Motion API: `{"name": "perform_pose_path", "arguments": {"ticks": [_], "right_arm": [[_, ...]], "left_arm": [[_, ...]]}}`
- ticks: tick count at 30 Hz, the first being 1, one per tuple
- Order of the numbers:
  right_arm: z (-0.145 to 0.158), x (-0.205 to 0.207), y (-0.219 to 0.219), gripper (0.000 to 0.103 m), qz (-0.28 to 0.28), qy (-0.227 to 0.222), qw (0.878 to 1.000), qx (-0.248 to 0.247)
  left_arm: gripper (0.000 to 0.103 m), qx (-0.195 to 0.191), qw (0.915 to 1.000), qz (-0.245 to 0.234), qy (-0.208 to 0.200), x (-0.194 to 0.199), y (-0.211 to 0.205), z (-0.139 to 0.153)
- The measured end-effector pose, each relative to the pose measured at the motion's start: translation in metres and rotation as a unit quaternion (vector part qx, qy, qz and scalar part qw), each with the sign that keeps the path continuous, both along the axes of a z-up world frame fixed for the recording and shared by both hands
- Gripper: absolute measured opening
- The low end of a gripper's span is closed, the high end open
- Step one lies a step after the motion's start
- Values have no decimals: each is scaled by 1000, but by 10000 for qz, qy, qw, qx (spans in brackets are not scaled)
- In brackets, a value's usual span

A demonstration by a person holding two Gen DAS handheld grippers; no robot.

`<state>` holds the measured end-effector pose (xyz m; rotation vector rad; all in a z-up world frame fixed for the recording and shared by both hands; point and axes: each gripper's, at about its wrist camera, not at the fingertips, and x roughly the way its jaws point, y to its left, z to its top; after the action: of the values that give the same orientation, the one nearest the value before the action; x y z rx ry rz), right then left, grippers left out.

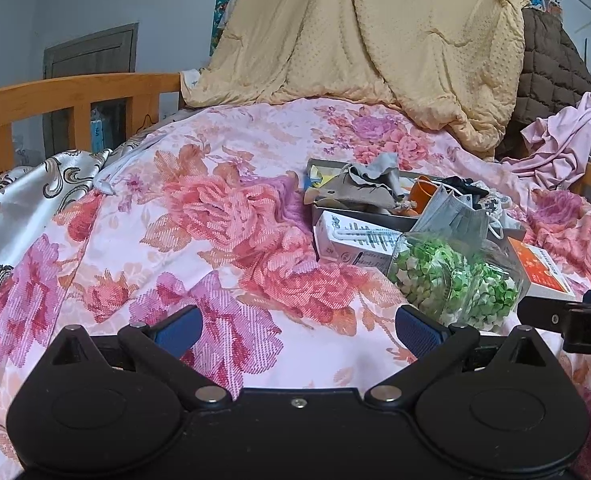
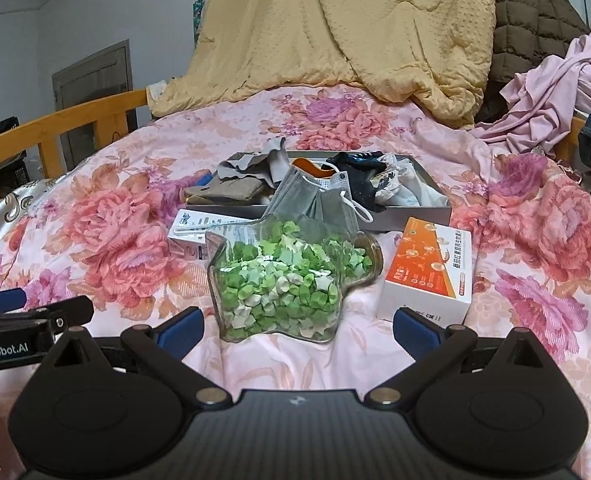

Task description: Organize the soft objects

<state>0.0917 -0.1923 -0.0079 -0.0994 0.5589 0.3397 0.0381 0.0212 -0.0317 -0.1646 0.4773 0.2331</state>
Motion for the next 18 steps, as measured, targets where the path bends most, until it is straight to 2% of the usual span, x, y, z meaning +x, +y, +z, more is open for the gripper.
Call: {"name": "perform_pose_path", "arguments": {"ticks": [18], "right_arm": [[-1,3,-1,103,-35,112,9999,-24]], "left_arm": [[102,7,10000,-9,8,-1,-1,-2]]}}
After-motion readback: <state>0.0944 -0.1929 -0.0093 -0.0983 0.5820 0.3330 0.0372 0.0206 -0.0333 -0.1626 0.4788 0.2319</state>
